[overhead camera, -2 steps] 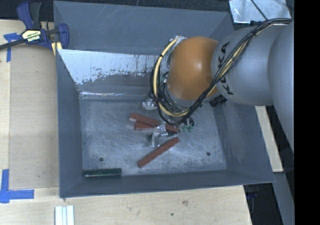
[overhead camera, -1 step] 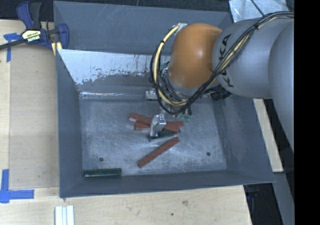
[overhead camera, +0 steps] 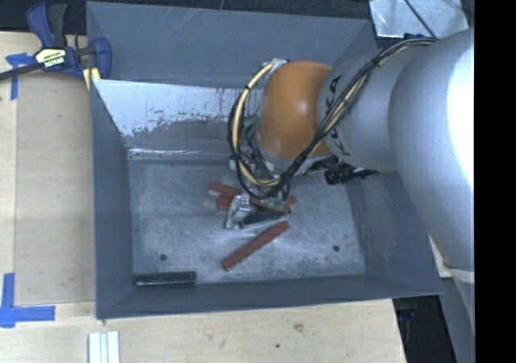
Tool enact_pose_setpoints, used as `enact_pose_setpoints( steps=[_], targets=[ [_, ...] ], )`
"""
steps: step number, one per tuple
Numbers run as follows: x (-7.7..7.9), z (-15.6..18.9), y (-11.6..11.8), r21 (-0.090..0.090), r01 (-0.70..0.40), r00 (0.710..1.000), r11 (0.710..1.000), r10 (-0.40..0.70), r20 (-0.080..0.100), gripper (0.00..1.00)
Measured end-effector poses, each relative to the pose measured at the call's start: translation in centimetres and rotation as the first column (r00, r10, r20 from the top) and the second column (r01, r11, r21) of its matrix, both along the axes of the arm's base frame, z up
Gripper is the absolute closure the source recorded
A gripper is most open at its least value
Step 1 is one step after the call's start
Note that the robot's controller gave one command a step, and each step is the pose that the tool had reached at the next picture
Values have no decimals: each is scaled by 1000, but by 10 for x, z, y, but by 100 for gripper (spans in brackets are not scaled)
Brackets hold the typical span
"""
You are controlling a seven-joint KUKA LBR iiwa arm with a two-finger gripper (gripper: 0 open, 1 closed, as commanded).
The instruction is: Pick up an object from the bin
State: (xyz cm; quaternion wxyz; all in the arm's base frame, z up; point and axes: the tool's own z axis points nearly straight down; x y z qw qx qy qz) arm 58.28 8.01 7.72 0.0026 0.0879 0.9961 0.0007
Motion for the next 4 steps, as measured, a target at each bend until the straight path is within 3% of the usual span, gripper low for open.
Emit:
enact_pose_setpoints(
  steps=[1, 3, 4],
  targets=[
    [21, 0, 2, 0, -20, 1000, 1000, 20, 21, 100],
    [21, 1, 2, 0, -20, 1000, 1000, 20, 19, 100],
    [19, 5, 1, -1, -19, 1000, 1000, 19, 5, 100]
  ],
)
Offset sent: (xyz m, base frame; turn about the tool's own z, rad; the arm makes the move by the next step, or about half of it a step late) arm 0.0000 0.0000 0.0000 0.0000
